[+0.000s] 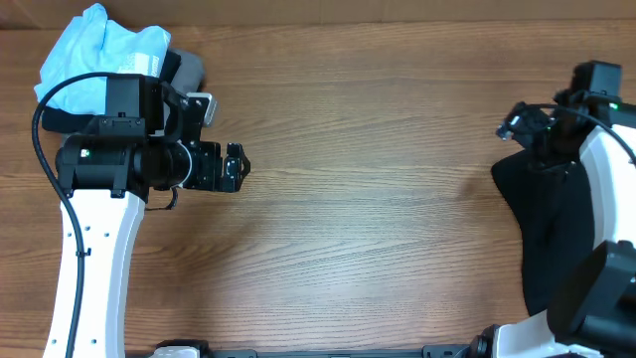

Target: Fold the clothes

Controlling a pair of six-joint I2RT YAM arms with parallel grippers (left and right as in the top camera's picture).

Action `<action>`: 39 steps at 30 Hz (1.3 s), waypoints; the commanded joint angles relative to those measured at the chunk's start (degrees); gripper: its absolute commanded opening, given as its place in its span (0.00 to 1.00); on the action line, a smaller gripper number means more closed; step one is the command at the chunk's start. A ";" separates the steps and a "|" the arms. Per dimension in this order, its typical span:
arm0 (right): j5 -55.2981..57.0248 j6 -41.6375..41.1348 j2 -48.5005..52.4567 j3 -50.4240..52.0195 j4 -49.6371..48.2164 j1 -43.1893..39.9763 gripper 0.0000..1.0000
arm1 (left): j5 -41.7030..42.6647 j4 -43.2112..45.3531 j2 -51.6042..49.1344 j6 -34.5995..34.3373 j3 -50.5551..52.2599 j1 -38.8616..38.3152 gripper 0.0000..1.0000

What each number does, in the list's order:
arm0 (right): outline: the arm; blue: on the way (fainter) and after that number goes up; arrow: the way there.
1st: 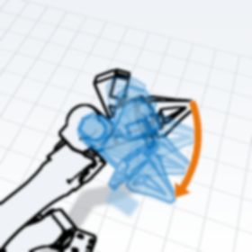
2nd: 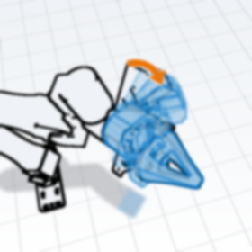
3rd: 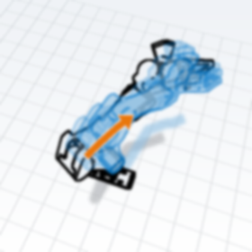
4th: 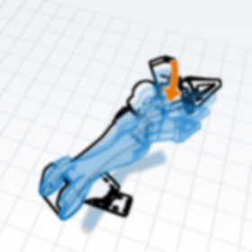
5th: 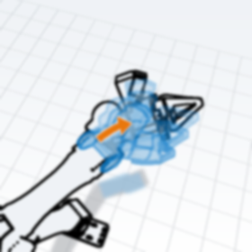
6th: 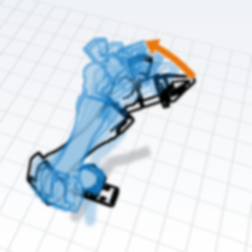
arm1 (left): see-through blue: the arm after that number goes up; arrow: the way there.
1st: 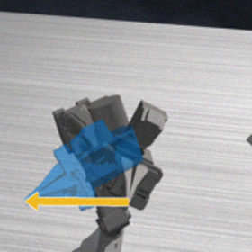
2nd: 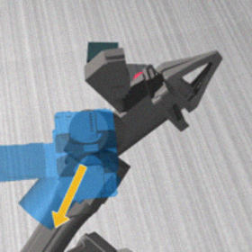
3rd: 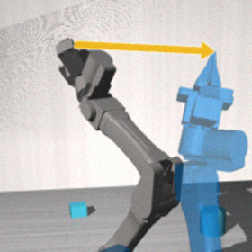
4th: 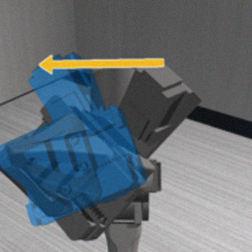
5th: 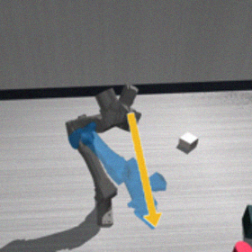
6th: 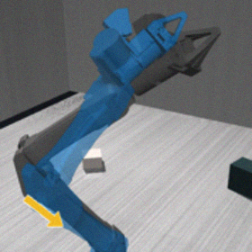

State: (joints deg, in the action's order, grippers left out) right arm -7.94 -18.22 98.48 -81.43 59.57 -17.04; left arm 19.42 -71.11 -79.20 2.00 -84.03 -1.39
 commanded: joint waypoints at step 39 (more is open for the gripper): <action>-11.74 -2.80 19.08 -6.08 -8.41 37.13 0.04 | -16.83 -2.43 0.31 -0.94 -1.66 0.26 1.00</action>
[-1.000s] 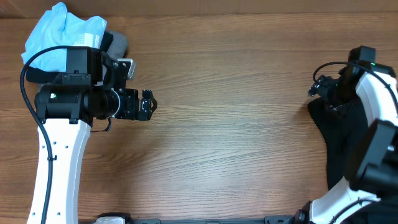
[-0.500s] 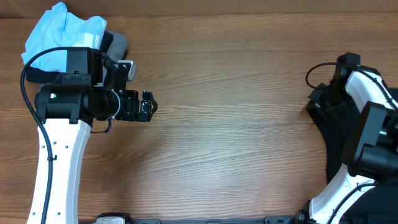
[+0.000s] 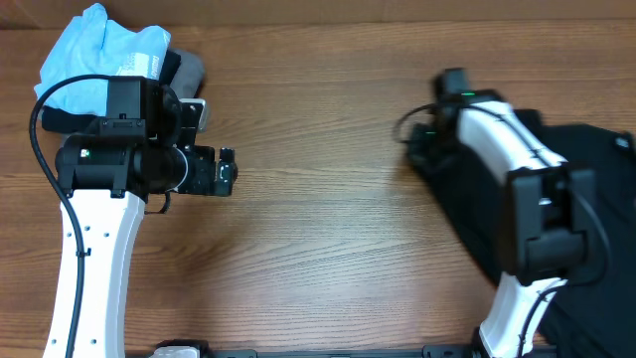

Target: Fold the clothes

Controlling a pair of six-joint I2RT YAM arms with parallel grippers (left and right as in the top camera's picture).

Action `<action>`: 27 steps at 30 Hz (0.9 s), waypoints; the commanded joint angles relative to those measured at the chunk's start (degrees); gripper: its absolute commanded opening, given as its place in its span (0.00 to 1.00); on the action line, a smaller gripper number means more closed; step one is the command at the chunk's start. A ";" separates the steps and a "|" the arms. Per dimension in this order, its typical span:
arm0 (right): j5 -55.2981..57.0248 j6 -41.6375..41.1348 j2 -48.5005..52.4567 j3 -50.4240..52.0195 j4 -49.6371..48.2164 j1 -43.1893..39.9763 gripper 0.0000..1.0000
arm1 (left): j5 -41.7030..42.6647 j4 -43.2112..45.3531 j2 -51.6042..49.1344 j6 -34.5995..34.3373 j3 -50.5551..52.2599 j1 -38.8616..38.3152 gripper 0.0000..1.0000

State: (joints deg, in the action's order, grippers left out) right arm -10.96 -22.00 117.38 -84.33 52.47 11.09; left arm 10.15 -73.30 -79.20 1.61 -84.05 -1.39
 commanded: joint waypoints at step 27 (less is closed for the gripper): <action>5.70 -2.08 -22.88 -17.00 16.83 0.39 0.63 | 7.13 5.16 -12.63 -0.35 -1.49 -10.45 0.95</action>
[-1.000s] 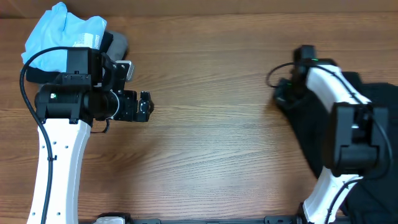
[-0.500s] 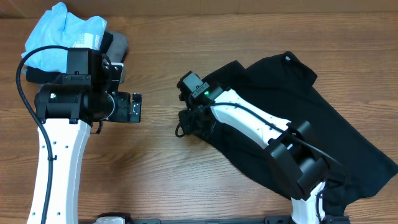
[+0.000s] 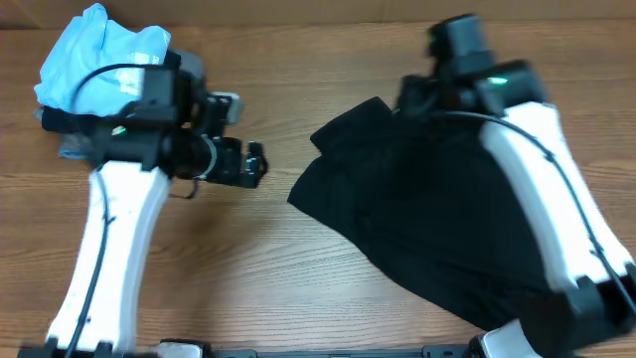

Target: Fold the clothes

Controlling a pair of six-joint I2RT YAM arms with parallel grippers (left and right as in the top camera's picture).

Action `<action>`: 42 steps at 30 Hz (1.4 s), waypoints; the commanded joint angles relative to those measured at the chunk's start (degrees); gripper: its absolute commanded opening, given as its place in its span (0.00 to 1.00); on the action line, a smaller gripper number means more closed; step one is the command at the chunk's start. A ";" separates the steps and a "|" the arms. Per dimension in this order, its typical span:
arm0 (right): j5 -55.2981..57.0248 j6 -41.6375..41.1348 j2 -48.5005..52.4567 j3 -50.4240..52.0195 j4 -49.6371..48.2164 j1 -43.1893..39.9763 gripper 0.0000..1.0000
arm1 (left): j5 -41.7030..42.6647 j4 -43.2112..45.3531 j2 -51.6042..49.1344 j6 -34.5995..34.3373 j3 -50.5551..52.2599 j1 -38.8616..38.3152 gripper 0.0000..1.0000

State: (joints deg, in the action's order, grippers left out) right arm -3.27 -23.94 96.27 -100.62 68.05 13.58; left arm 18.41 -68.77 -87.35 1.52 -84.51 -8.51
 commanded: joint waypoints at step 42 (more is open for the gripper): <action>4.13 -3.30 -2.75 1.25 9.70 -7.87 0.70 | -17.92 -5.40 -33.42 -6.19 -2.03 15.74 0.04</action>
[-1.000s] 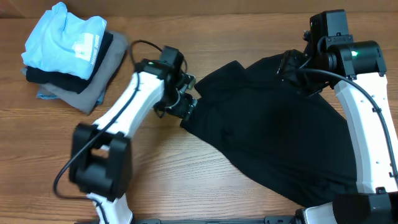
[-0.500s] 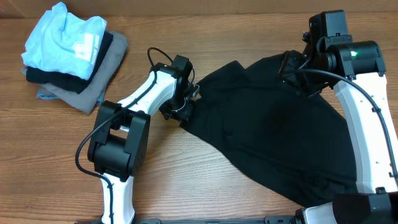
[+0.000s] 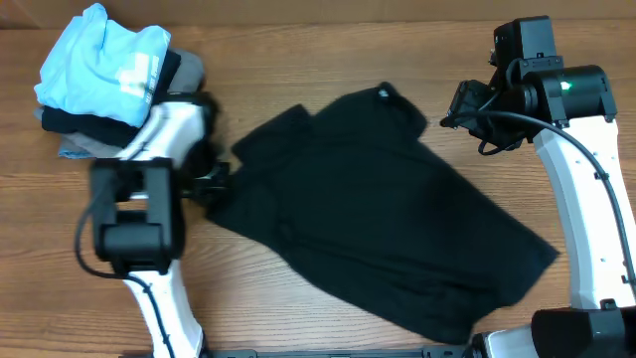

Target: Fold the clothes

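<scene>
A black garment (image 3: 383,224) lies spread out across the middle of the table, running from upper left to lower right, with its collar (image 3: 383,94) at the far side. My left gripper (image 3: 217,182) sits at the garment's left edge, dark against the cloth, so its jaws cannot be made out. My right gripper (image 3: 455,107) hovers just right of the garment's far corner, apart from the cloth, with its fingers spread and nothing between them.
A pile of folded clothes (image 3: 104,70), light blue on top of black and grey, sits at the far left corner behind the left arm. Bare wooden table (image 3: 328,40) shows along the far side and at the near left.
The garment has moved left and lies flatter and wider. My right gripper has let it go and moved right. My left gripper now touches the garment's left edge instead of standing apart from it.
The garment first lay bunched at the right edge under my right gripper, with the left arm waiting by the folded pile. It was then further left and, later, at the middle, held by the right gripper. Now it lies spread and released.
</scene>
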Controlling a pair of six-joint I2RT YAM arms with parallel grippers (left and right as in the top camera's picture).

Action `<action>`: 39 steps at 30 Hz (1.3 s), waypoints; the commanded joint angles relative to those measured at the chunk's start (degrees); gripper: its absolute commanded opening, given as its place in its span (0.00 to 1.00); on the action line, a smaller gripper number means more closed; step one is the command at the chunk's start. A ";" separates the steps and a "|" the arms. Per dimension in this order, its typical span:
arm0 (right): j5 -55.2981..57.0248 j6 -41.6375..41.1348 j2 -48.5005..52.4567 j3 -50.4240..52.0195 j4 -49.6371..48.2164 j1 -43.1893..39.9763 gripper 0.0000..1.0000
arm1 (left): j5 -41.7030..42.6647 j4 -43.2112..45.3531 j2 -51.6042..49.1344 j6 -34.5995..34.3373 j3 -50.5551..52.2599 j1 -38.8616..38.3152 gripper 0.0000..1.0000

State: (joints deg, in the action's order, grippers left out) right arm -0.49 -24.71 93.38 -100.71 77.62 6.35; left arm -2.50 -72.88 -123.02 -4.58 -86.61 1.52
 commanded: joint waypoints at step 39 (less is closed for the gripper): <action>-1.73 -5.62 5.88 51.19 -37.66 -23.69 0.04 | 40.79 -3.37 26.82 13.49 0.07 15.69 0.34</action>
State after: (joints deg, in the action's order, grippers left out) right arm -1.28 -28.97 96.07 -50.78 47.59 -17.23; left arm 31.38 -76.29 -97.41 6.68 -86.50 18.15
